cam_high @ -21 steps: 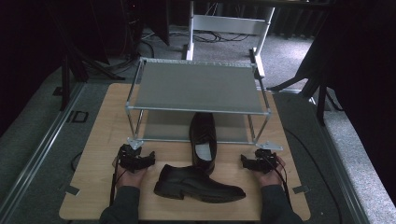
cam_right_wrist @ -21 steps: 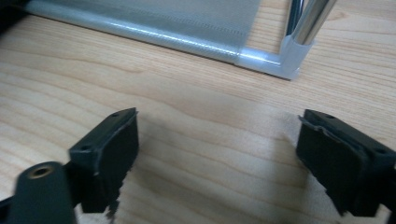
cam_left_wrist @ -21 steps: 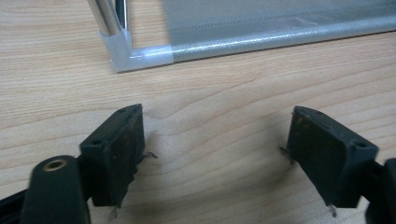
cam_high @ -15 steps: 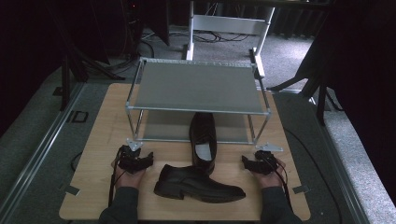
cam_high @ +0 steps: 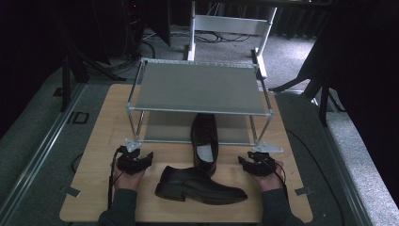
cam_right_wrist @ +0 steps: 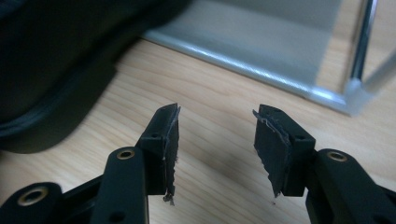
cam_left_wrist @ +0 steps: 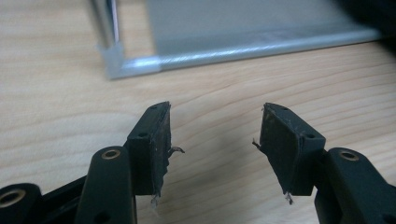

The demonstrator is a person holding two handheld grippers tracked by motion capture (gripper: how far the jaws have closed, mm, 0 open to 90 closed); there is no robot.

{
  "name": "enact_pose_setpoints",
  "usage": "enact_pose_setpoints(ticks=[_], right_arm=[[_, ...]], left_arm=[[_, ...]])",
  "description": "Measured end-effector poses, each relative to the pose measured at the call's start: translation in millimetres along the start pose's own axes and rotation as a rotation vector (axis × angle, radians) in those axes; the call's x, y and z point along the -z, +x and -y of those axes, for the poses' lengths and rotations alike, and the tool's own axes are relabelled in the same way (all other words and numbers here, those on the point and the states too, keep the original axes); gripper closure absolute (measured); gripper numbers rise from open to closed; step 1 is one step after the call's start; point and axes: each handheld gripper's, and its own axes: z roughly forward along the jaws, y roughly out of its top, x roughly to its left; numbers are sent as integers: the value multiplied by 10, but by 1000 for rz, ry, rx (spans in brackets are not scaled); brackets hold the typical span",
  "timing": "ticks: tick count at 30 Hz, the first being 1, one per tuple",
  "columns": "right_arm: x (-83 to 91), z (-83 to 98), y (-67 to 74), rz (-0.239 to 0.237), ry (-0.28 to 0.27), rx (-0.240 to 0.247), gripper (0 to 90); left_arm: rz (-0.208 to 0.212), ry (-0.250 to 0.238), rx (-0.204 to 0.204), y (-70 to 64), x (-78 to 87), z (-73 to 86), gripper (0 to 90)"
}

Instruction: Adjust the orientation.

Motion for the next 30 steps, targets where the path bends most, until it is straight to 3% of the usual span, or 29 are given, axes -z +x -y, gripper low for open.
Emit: enact_pose_setpoints(ticks=[6, 13, 19, 27, 30], right_arm=[[81, -175, 87, -50, -18, 31, 505], [123, -408, 237, -101, -45, 71, 504], [118, -624, 374, -146, -64, 91, 492], [32, -780, 525, -189, -57, 116, 471], [-60, -813, 563, -166, -31, 129, 469]], left_arm=[[49, -26, -33, -119, 122, -98, 434], [42, -36, -89, -233, 168, -103, 430], [27, -21, -73, -189, 144, -46, 430], [17, -16, -68, -170, 124, -15, 431], [16, -16, -72, -187, 115, -9, 431]])
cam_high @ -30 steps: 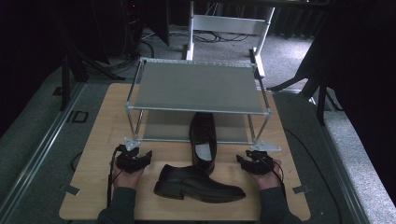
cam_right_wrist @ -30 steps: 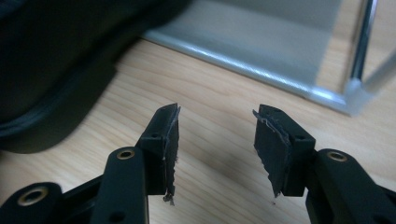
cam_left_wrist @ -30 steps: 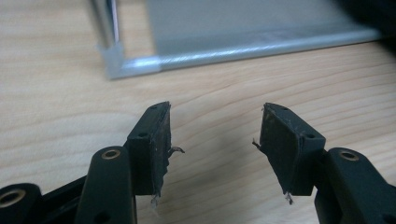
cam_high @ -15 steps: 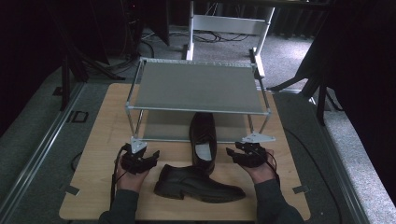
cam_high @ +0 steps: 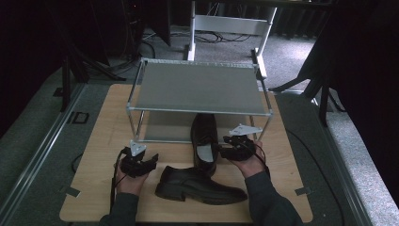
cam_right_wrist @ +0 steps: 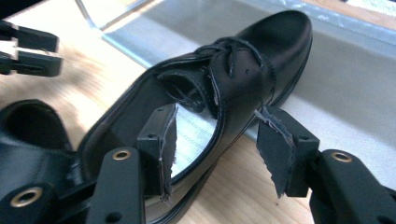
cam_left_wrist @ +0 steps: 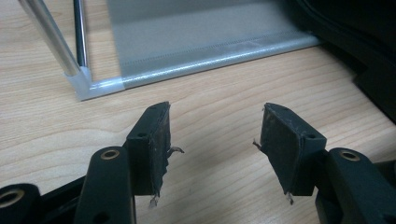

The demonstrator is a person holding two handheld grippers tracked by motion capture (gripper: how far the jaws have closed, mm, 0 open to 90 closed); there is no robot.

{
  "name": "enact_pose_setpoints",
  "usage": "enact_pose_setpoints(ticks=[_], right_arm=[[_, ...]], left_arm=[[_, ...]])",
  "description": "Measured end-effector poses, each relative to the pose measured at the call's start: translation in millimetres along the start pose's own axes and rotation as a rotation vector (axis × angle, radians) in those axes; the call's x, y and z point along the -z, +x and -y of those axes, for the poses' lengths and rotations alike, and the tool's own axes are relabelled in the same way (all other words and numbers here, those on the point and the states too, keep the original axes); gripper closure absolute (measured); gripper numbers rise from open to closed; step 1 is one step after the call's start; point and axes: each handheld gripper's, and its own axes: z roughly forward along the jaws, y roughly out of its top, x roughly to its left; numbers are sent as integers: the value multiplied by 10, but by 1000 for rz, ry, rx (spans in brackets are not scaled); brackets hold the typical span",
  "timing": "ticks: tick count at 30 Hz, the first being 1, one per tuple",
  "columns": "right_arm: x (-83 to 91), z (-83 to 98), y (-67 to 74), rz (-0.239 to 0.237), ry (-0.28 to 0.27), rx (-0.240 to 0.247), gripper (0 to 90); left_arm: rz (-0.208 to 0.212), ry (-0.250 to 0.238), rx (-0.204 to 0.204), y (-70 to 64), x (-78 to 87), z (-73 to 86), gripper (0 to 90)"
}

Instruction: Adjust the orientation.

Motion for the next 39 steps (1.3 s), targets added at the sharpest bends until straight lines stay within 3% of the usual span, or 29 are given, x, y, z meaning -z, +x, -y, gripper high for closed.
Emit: enact_pose_setpoints(ticks=[4, 7, 11, 13, 18, 20, 23, 30, 39], right_arm=[[-165, -7, -12, 21, 53, -14, 487], [-280, -4, -46, 35, 88, -27, 566], [-331, -14, -50, 48, 79, -30, 658], [-304, -32, -66, 96, 62, -18, 748], [-304, -34, -151, 123, 71, 2, 805], [-300, -32, -209, 107, 70, -13, 823], [-293, -29, -197, 98, 66, 5, 826], [-259, -35, -108, 71, 69, 90, 840], [-192, 26, -100, -58, 52, 214, 841]], left_arm=[[-1, 9, -8, -10, -13, 7, 430], [-3, 16, -10, -17, -24, 12, 430], [-3, 13, -11, -26, -21, 14, 431], [-3, 9, -15, -33, -12, 11, 431], [-1, 10, -13, -32, -15, 14, 431], [-1, 12, -12, -30, -18, 15, 431], [1, 13, -11, -27, -18, 17, 431], [20, -4, -10, -41, 17, 9, 438], [58, -13, -17, -85, 90, -9, 443]])
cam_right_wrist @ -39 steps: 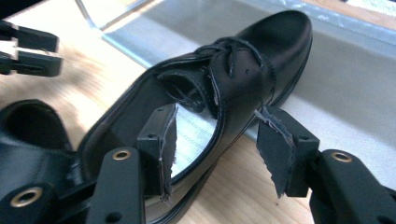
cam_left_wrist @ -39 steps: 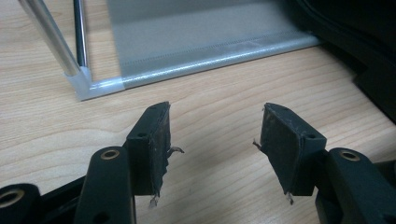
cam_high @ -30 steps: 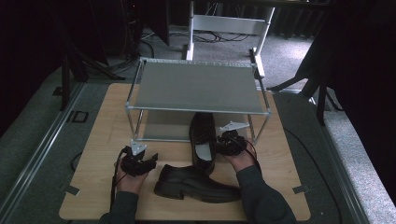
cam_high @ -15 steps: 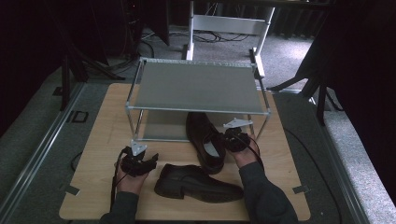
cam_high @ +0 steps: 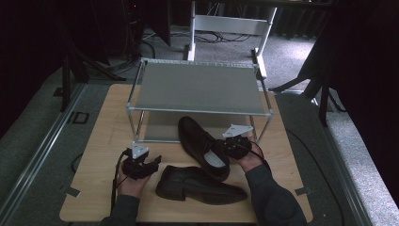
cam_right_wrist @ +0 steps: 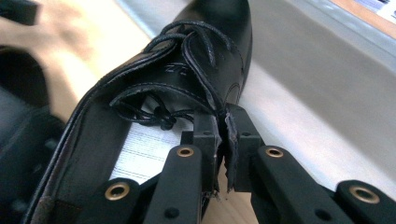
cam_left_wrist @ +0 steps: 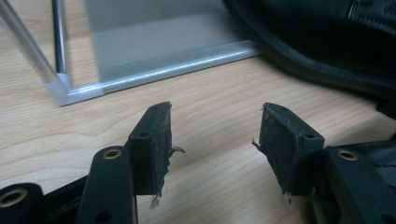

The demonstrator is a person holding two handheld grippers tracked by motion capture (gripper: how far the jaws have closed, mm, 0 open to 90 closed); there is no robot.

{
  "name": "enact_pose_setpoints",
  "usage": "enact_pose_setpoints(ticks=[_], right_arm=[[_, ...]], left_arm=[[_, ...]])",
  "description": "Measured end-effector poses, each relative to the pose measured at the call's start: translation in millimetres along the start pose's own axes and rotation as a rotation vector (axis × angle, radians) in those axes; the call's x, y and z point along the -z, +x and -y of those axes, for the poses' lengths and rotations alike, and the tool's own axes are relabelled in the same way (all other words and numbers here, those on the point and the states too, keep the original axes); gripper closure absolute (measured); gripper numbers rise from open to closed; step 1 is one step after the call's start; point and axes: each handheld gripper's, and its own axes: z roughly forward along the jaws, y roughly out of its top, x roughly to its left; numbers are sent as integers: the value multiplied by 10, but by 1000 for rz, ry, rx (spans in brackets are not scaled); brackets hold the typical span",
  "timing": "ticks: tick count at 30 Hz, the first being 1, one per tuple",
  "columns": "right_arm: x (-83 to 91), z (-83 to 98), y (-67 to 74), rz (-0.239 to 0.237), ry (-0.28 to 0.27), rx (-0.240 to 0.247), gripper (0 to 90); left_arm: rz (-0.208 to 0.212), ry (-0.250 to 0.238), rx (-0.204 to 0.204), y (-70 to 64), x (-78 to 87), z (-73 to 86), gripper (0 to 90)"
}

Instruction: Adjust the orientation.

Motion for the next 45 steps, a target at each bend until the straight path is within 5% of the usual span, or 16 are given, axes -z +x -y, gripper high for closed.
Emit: enact_pose_setpoints(ticks=[10, 17, 27, 31, 45], right_arm=[[43, 72, -13, -73, -10, 21, 829], [174, 67, 47, 9, -2, 11, 589], [789, 347, 67, 63, -82, -118, 494], [889, 524, 91, 41, -65, -153, 484], [956, 843, 328, -76, -70, -213, 451]], left_arm=[[65, 8, -51, -135, 84, -10, 446], [114, 2, -35, -141, 220, -2, 431], [224, 8, 8, -134, 398, 78, 332], [272, 30, 33, -125, 347, 129, 303], [308, 36, 30, -186, 415, 159, 312]])
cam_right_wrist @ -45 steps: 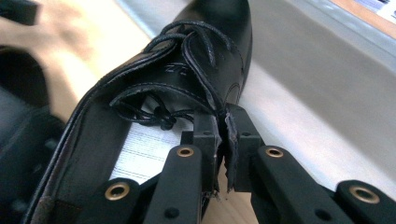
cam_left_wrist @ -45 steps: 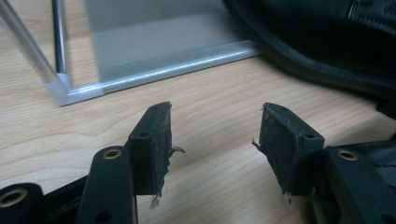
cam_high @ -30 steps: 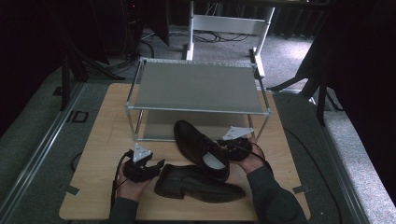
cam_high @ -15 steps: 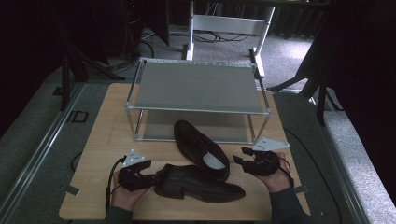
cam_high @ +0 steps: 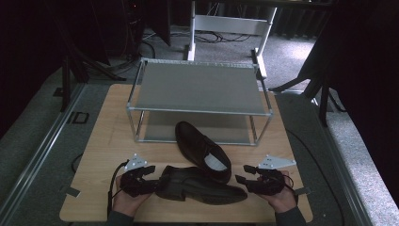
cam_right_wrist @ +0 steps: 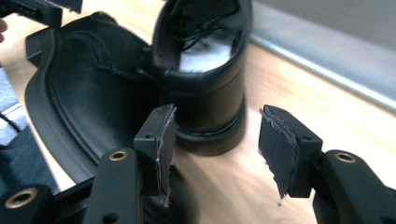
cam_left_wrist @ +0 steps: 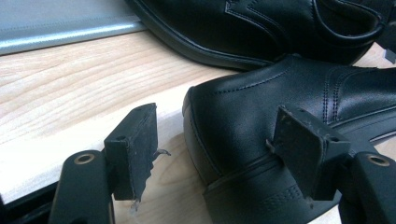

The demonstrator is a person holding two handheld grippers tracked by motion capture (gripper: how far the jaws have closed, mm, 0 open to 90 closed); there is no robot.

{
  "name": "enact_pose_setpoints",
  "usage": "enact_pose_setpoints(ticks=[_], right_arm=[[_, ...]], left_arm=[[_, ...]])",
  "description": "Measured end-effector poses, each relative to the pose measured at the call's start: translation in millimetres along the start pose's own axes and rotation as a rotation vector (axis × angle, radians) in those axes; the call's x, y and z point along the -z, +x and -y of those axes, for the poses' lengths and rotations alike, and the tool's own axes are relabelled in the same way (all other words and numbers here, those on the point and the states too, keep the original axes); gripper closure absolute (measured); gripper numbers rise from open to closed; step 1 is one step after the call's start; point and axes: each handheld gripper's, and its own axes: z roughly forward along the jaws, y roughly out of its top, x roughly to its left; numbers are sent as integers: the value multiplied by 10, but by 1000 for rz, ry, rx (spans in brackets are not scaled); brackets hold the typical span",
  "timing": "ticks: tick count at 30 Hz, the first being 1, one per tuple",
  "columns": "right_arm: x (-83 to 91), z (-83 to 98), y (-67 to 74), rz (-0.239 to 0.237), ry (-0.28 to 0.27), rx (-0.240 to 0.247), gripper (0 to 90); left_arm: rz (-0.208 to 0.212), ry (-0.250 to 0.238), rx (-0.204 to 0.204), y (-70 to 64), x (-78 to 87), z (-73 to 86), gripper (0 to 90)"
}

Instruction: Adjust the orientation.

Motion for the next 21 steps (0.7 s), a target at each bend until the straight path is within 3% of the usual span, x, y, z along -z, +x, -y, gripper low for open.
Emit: enact_pose_setpoints(ticks=[7, 13, 19, 21], right_arm=[[-33, 140, 64, -47, 35, -11, 451], [-8, 214, 90, -94, 21, -43, 450], [23, 242, 172, -110, 13, -34, 441], [59, 219, 263, -134, 0, -14, 413]], left_arm=[[9, 0, -3, -52, 77, 49, 317], [46, 1, 8, -92, 168, 130, 316], [65, 16, -19, -160, 216, 165, 307], [96, 33, -46, -227, 189, 163, 282]])
